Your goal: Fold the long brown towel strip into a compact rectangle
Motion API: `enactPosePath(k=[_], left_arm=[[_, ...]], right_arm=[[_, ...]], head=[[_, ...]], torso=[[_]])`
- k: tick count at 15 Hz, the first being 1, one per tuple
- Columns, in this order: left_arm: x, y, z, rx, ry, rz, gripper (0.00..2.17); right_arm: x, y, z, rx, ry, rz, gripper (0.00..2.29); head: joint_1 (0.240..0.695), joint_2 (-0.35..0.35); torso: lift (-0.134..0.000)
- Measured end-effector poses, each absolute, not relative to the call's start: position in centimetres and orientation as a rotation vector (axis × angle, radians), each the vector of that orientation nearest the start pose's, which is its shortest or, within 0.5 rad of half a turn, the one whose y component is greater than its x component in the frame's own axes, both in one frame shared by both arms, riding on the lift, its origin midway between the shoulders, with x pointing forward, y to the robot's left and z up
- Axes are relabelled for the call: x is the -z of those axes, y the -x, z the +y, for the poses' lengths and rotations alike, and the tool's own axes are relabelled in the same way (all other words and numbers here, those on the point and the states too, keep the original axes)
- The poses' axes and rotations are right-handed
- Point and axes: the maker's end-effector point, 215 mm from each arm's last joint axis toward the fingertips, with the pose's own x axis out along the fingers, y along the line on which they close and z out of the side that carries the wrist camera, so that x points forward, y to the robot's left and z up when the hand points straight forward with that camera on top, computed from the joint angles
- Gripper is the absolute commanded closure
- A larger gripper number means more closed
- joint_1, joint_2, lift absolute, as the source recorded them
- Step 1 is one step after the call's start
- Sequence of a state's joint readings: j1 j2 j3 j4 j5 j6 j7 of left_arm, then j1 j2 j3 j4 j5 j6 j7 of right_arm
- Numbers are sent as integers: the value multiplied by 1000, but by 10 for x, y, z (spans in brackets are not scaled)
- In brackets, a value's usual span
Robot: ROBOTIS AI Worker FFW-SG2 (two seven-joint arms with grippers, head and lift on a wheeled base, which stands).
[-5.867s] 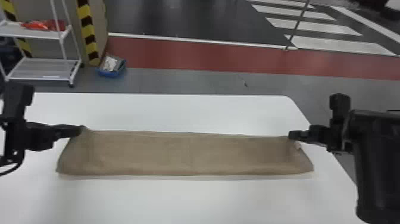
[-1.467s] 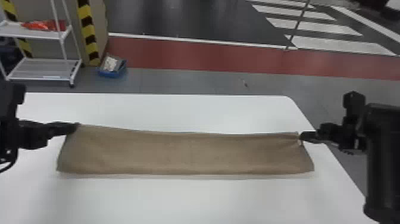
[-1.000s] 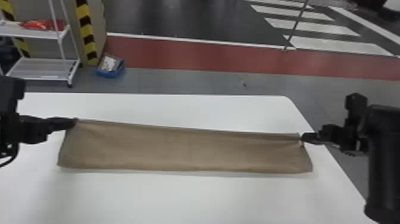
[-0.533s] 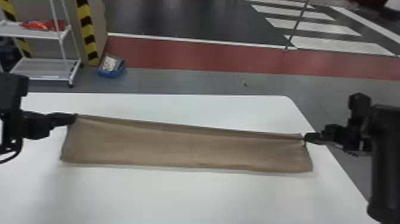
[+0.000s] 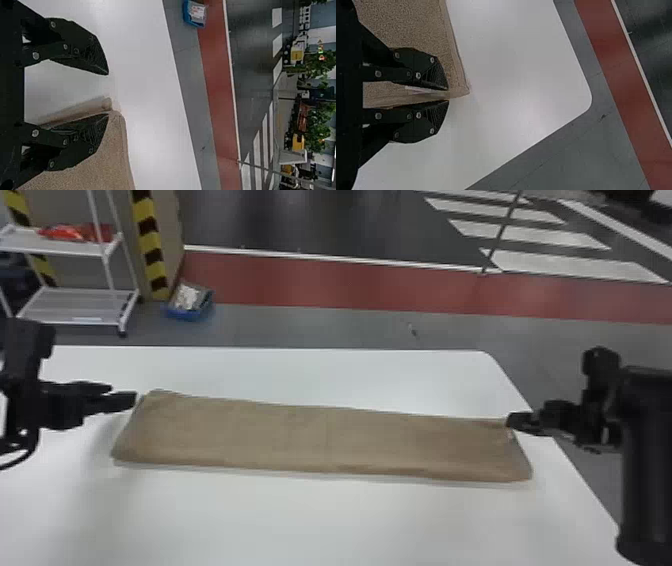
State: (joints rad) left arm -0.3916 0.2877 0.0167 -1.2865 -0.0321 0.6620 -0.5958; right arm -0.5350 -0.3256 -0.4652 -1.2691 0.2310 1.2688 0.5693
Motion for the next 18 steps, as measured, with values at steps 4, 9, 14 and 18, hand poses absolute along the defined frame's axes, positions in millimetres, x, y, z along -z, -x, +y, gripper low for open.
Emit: enactPosePath(k=[4,9,14,18], left_arm=[[429,-613,306,366,-13,674,464],[444,-574,289,347,155,815,478],[445,-573,267,365,183,827,623],[449,-568,264,373,192,850,1568]], right_arm=[[413,-549,-514,161,-381,883,653],[416,-538,-516,169,-386,896,653],[422,-528,-520,179,-392,903,653],[426,-522,-525,188,-406,901,653]], head=[[695,-192],[695,-217],[695,-246],[695,-257]], torso=[[-124],[-124],[-124],[-124]])
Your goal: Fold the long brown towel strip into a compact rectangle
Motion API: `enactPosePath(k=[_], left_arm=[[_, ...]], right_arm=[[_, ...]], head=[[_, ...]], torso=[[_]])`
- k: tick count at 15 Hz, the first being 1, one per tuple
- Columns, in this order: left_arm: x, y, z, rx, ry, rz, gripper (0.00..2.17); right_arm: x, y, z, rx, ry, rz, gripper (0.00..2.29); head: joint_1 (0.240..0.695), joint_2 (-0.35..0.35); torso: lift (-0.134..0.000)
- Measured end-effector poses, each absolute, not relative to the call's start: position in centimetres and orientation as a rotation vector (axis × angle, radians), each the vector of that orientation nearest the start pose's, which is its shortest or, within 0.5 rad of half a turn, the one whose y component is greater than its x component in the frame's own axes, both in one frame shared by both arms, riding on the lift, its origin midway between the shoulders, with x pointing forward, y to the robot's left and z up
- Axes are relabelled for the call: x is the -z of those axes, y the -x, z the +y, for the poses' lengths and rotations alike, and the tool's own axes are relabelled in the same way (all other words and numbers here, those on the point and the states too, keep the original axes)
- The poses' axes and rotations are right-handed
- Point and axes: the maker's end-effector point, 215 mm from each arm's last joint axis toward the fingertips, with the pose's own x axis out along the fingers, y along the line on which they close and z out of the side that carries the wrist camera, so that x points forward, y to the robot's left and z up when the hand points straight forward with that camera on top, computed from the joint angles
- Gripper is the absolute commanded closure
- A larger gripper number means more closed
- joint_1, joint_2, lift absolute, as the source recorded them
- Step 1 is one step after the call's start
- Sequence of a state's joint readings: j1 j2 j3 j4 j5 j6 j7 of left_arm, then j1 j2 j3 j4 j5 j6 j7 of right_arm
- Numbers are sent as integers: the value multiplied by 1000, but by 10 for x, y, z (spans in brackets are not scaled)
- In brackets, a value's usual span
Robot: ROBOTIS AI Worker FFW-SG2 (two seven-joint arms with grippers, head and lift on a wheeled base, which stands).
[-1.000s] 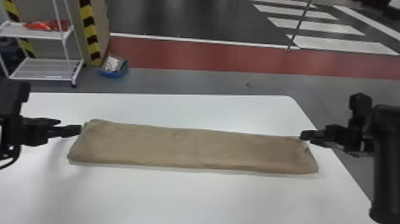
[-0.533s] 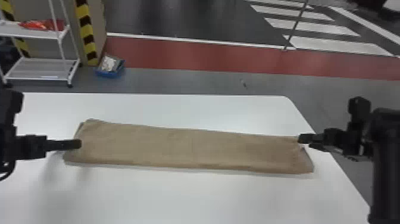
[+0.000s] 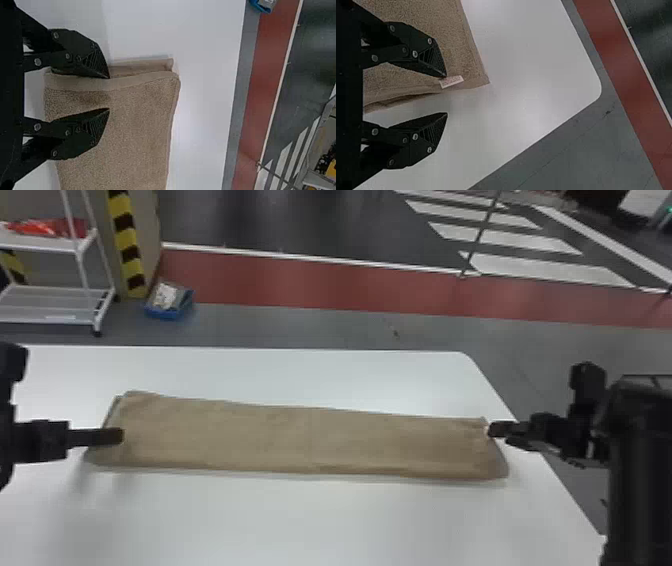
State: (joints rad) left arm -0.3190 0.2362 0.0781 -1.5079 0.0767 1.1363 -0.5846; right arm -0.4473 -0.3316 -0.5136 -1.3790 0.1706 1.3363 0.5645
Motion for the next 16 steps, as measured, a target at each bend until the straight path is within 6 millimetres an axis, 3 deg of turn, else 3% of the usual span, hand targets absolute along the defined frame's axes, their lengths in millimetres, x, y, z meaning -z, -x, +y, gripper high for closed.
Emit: enactPosePath(k=[1,4,8,10,16], left_arm=[[451,-566,265,372,193,856,1757],[450,-563,270,382,202,857,2000],[433,-557,289,404,224,825,2003],[420,-553,313,388,232,809,2003],[381,-541,416,271,210,771,2003]], right_arm=[[426,-522,-526,191,-407,899,653],[426,-520,-529,197,-413,895,653],[428,-517,-532,203,-423,894,653],[430,-516,-532,204,-426,896,653],[433,-512,-532,197,-445,890,653]], head=[[695,-258],[695,-258],[695,-250],[695,-226],[695,-123]], torso=[[-124],[-124],[-124],[-124],[-124]])
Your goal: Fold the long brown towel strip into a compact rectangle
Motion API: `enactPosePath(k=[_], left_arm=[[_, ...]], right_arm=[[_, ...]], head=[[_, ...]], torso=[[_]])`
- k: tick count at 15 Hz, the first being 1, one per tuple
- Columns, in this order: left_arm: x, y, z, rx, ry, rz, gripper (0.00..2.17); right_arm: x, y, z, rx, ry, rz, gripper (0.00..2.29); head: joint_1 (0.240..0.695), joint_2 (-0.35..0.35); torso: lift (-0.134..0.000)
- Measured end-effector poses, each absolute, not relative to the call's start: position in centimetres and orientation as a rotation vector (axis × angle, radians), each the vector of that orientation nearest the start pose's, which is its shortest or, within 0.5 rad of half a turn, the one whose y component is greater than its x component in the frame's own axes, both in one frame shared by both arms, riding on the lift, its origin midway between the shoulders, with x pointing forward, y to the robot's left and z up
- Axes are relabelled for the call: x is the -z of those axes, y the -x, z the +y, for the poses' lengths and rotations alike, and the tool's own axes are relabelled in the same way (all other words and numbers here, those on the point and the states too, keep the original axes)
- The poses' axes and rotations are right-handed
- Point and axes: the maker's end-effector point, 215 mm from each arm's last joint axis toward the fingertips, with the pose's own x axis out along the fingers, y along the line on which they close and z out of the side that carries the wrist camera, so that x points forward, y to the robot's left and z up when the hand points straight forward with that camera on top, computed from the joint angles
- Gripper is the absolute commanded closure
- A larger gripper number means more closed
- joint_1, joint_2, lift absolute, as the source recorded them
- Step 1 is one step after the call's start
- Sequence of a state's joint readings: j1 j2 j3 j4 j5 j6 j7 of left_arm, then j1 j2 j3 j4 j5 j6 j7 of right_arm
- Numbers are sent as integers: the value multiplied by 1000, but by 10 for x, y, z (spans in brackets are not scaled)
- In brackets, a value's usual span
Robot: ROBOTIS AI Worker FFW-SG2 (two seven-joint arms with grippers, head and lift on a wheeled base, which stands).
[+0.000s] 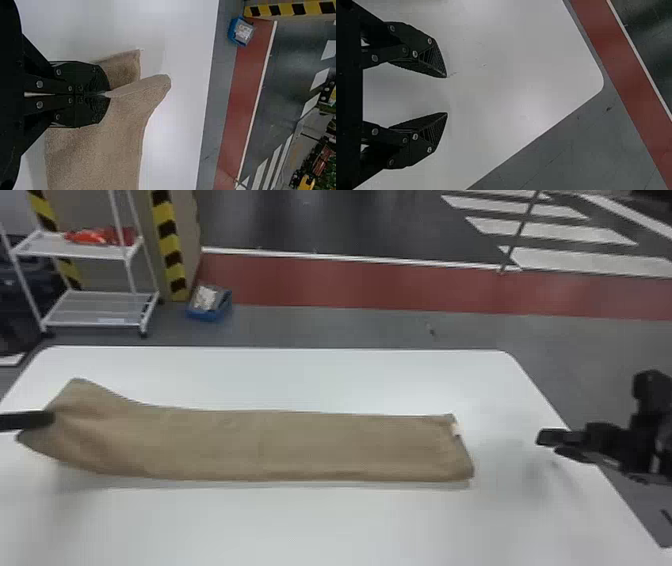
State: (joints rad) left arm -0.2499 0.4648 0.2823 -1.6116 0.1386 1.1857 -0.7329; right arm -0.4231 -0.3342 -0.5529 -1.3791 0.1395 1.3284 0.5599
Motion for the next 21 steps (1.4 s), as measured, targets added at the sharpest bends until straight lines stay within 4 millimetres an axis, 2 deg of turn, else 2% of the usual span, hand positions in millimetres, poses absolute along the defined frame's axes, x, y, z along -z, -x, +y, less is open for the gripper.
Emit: enactPosePath(k=[1,2,3,4,5,8,10,11,14,15,18,19,20,21], left_arm=[[376,-538,421,263,225,778,2003],[369,-534,415,265,246,792,2003],[362,-528,401,277,269,808,2003],[353,-521,375,305,297,825,2003],[340,-517,341,349,313,821,2000],[304,-523,241,480,265,739,2000],[294,-526,187,547,232,719,2000],[292,-524,159,582,223,715,2000],[294,-514,90,664,195,725,2000],[295,-511,73,681,191,729,2000],[306,-505,47,698,141,758,1966],[312,-499,40,708,125,771,1396],[325,-490,33,713,107,796,414],[340,-480,27,711,90,823,-2]], right_arm=[[434,-511,-533,198,-448,890,653],[436,-509,-534,200,-449,892,653],[436,-508,-534,201,-449,893,653],[437,-506,-535,202,-448,892,653],[438,-503,-535,203,-450,894,653],[442,-491,-534,204,-466,903,653],[445,-480,-537,210,-479,909,653],[445,-474,-540,214,-486,909,653],[447,-459,-549,224,-502,912,653],[447,-454,-550,226,-508,912,653],[444,-440,-552,225,-526,914,653],[443,-436,-556,229,-530,913,653],[443,-432,-558,233,-532,915,653],[444,-429,-559,235,-534,917,653]], head=[[695,-118],[695,-123],[695,-137],[695,-156],[695,-180],[695,-300],[695,-350],[695,-350],[695,-350],[695,-350],[695,-350],[695,-350],[695,-350],[695,-350]], torso=[[-124],[-124],[-124],[-124],[-124],[-124],[-124],[-124],[-124],[-124],[-124],[-124],[-124],[-124]])
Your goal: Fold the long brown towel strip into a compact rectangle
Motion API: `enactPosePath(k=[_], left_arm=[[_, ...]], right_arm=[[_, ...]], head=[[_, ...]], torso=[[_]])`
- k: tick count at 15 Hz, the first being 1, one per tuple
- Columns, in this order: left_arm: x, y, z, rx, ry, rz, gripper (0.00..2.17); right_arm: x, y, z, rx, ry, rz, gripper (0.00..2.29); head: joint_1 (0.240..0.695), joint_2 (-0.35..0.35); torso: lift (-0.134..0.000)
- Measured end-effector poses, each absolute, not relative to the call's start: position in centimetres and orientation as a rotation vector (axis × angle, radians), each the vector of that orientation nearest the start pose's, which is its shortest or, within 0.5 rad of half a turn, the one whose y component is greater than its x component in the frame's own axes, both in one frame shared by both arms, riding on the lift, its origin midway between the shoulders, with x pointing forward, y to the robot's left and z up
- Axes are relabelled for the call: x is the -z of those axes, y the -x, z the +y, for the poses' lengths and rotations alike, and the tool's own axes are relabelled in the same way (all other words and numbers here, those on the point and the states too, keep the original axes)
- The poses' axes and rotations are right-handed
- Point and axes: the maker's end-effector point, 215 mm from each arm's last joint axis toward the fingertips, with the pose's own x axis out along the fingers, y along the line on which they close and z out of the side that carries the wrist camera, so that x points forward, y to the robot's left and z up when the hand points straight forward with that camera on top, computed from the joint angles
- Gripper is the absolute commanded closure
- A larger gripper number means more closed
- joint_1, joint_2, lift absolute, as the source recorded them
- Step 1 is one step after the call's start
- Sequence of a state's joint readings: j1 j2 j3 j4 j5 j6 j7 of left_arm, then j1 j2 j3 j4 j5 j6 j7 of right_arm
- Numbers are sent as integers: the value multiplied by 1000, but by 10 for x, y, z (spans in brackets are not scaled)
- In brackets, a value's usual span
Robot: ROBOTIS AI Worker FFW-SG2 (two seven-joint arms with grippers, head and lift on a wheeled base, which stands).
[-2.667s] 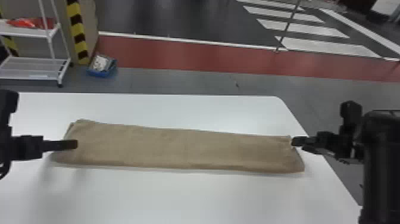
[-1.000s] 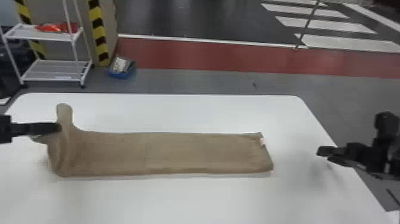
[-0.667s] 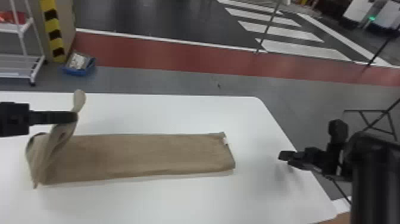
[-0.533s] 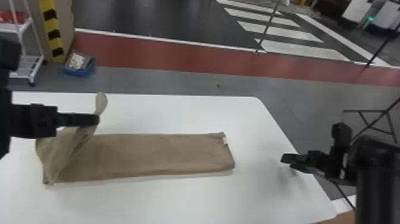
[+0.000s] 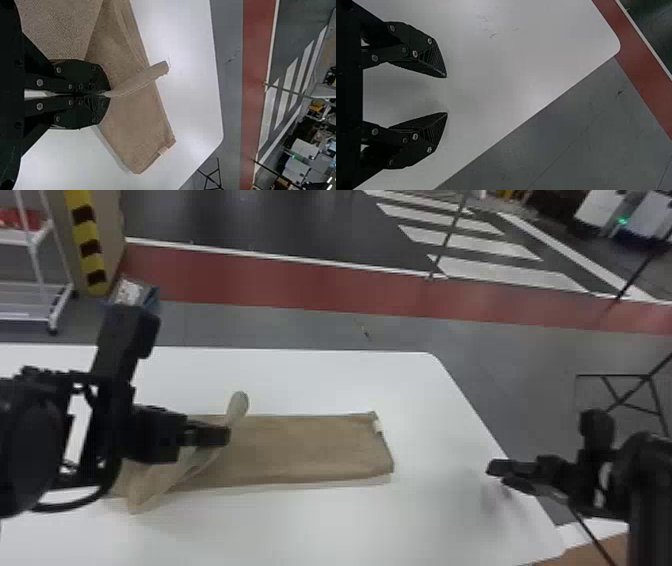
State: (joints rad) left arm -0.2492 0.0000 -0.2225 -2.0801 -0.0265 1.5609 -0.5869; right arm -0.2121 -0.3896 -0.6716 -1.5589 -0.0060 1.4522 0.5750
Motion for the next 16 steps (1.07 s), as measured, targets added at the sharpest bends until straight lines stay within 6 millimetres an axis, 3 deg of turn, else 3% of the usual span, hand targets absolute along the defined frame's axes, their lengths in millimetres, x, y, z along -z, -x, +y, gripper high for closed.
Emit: enactPosePath(k=[2,5,8,11,13,16], left_arm=[[357,-463,16,721,71,856,-2],[350,-452,8,745,68,836,33],[347,-445,15,737,89,820,39],[361,-444,36,683,118,844,171],[390,-441,60,606,118,899,215],[427,-455,99,493,111,925,215]], right_arm=[[444,-425,-558,234,-536,922,653],[444,-421,-555,228,-536,928,653],[443,-418,-553,225,-543,927,653],[443,-411,-553,228,-548,929,653],[444,-406,-552,230,-547,934,653],[444,-403,-550,229,-543,938,653]], head=[[695,-350],[695,-350],[695,-350],[695,-350],[695,-350],[695,-350]], torso=[[-124],[-124],[-124],[-124],[-124],[-124]])
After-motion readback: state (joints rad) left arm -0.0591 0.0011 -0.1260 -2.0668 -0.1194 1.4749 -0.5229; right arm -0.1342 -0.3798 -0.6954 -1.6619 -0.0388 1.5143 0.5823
